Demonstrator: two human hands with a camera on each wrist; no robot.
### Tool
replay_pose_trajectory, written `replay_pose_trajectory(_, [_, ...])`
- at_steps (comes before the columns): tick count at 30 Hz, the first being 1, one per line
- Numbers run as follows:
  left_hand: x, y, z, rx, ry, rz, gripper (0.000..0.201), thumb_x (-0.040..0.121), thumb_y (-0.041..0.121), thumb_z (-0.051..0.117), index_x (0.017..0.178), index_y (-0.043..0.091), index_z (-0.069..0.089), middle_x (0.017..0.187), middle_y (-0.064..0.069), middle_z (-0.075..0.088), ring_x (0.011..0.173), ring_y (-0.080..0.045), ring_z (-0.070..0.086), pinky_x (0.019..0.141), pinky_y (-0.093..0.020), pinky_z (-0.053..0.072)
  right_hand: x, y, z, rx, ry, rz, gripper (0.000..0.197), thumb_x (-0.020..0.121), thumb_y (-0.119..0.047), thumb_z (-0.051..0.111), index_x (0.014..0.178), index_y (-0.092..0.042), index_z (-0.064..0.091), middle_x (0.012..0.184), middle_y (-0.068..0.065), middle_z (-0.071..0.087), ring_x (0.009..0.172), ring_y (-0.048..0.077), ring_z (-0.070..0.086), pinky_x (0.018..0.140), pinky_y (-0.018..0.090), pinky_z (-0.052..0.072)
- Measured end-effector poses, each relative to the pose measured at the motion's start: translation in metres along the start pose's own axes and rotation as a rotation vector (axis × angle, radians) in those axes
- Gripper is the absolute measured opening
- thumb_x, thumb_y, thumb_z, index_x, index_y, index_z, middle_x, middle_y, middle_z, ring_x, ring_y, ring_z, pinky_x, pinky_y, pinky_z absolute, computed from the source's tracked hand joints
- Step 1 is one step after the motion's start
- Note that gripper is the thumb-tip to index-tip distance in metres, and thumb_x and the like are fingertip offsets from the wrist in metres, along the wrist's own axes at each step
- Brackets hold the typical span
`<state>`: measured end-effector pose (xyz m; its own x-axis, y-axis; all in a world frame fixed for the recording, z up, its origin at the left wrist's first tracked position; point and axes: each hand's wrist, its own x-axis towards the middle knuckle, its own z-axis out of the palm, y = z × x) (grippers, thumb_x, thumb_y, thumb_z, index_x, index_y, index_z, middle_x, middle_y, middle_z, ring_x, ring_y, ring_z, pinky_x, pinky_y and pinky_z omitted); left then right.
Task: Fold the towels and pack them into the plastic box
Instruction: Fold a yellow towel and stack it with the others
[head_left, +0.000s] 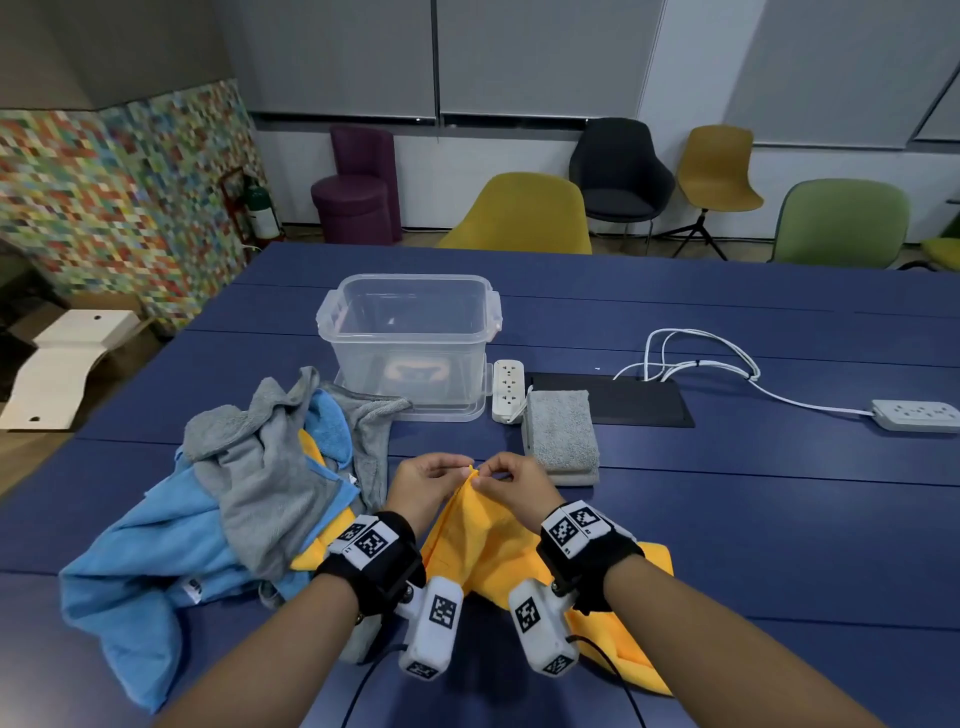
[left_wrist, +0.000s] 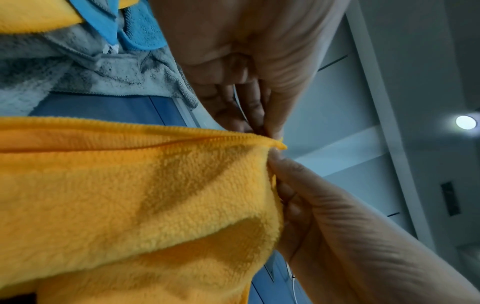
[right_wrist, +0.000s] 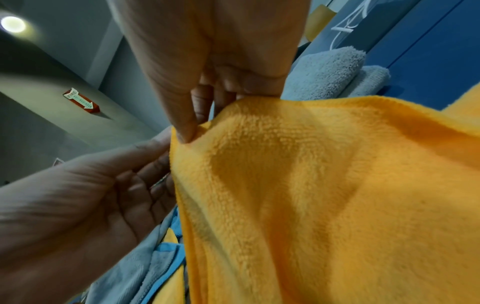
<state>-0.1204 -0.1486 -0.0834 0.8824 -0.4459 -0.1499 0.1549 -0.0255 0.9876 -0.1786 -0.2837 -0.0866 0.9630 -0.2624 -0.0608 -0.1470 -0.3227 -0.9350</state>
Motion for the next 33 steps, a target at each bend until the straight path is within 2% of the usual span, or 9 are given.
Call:
replay_pose_trajectory(9, [0.001, 0.001, -0.005, 0.12, -0.028, 0.096, 0.025, 0.08, -0.006, 0.065, 0.077, 0.019, 0.068, 0.07, 0.009, 0.069, 0.07, -0.001, 0.062, 0.066, -0.011, 0.049, -0.004, -0.006, -0.008, 0.001, -0.093, 0.016, 0.024, 0.085, -0.011, 0.065, 0.066, -0.022, 0.056, 0.066, -0.006, 0.053, 0.063, 0.004, 0.048, 0.061, 0.011, 0.039])
replay_pose_trajectory(11, [0.004, 0.004, -0.008, 0.137, 0.018, 0.126, 0.025, 0.084, -0.006, 0.06, 0.078, 0.018, 0.064, 0.075, 0.009, 0.066, 0.068, 0.005, 0.06, 0.066, -0.008, 0.046, -0.006, -0.001, -0.015, -0.159, -0.208, 0.073, 0.022, 0.086, -0.02, 0.064, 0.066, -0.019, 0.056, 0.065, -0.002, 0.052, 0.063, 0.009, 0.047, 0.063, 0.023, 0.038])
replay_pose_trajectory(14, [0.012, 0.006, -0.02, 0.223, 0.163, 0.199, 0.029, 0.088, -0.005, 0.055, 0.078, 0.022, 0.056, 0.081, 0.005, 0.058, 0.077, -0.005, 0.055, 0.069, -0.005, 0.043, -0.014, 0.012, -0.029, -0.407, -0.353, 0.217, 0.032, 0.084, -0.037, 0.064, 0.058, -0.022, 0.052, 0.061, -0.004, 0.048, 0.059, 0.011, 0.046, 0.062, 0.027, 0.034])
replay_pose_trajectory(17, [0.025, 0.002, -0.044, 0.332, 0.327, 0.146, 0.028, 0.087, -0.004, 0.053, 0.074, 0.02, 0.055, 0.08, -0.003, 0.058, 0.079, -0.018, 0.054, 0.077, -0.022, 0.045, -0.033, 0.02, -0.045, -0.511, -0.469, 0.271, 0.039, 0.087, -0.032, 0.061, 0.055, -0.021, 0.043, 0.057, -0.002, 0.04, 0.054, 0.01, 0.039, 0.055, 0.027, 0.029])
replay_pose_trajectory(21, [0.036, -0.011, -0.076, 0.484, 0.377, 0.042, 0.017, 0.087, 0.0, 0.053, 0.078, 0.01, 0.063, 0.09, -0.016, 0.065, 0.088, -0.031, 0.059, 0.083, -0.036, 0.045, -0.051, 0.022, -0.071, -0.593, -0.469, 0.333, 0.038, 0.087, -0.029, 0.057, 0.096, 0.007, 0.061, 0.101, 0.027, 0.06, 0.095, 0.036, 0.058, 0.082, 0.04, 0.045])
replay_pose_trajectory(25, [0.038, -0.021, -0.084, 0.57, 0.374, 0.005, 0.015, 0.089, 0.002, 0.052, 0.093, 0.005, 0.065, 0.1, -0.018, 0.066, 0.097, -0.034, 0.059, 0.087, -0.037, 0.044, -0.06, 0.028, -0.09, -0.879, -0.541, 0.395, 0.029, 0.08, -0.036, 0.055, 0.079, -0.007, 0.051, 0.078, 0.008, 0.048, 0.078, 0.024, 0.046, 0.056, 0.028, 0.031])
replay_pose_trajectory(29, [0.041, -0.028, -0.083, 0.644, 0.335, -0.03, 0.015, 0.091, 0.003, 0.051, 0.092, 0.005, 0.066, 0.101, -0.019, 0.067, 0.098, -0.035, 0.059, 0.086, -0.037, 0.044, -0.065, 0.054, -0.104, -1.069, -0.439, 0.41, 0.048, 0.086, -0.044, 0.056, 0.126, -0.019, 0.05, 0.134, 0.006, 0.046, 0.119, 0.027, 0.048, 0.09, 0.035, 0.039])
replay_pose_trajectory(31, [0.041, -0.033, -0.084, 0.722, 0.297, -0.038, 0.017, 0.091, 0.003, 0.05, 0.091, 0.005, 0.067, 0.1, -0.02, 0.067, 0.097, -0.036, 0.059, 0.085, -0.038, 0.045, -0.07, 0.063, -0.105, -1.088, -0.361, 0.359, 0.066, 0.079, -0.054, 0.06, 0.134, -0.025, 0.04, 0.141, 0.001, 0.036, 0.128, 0.025, 0.039, 0.103, 0.04, 0.031])
replay_pose_trajectory(33, [0.039, -0.037, -0.087, 0.803, 0.271, -0.048, 0.018, 0.092, 0.002, 0.048, 0.09, 0.005, 0.066, 0.098, -0.02, 0.067, 0.094, -0.037, 0.059, 0.082, -0.039, 0.046, -0.076, 0.066, -0.1, -1.142, -0.294, 0.223, 0.071, 0.072, -0.059, 0.064, 0.129, -0.025, 0.039, 0.134, -0.001, 0.037, 0.122, 0.022, 0.04, 0.1, 0.039, 0.03])
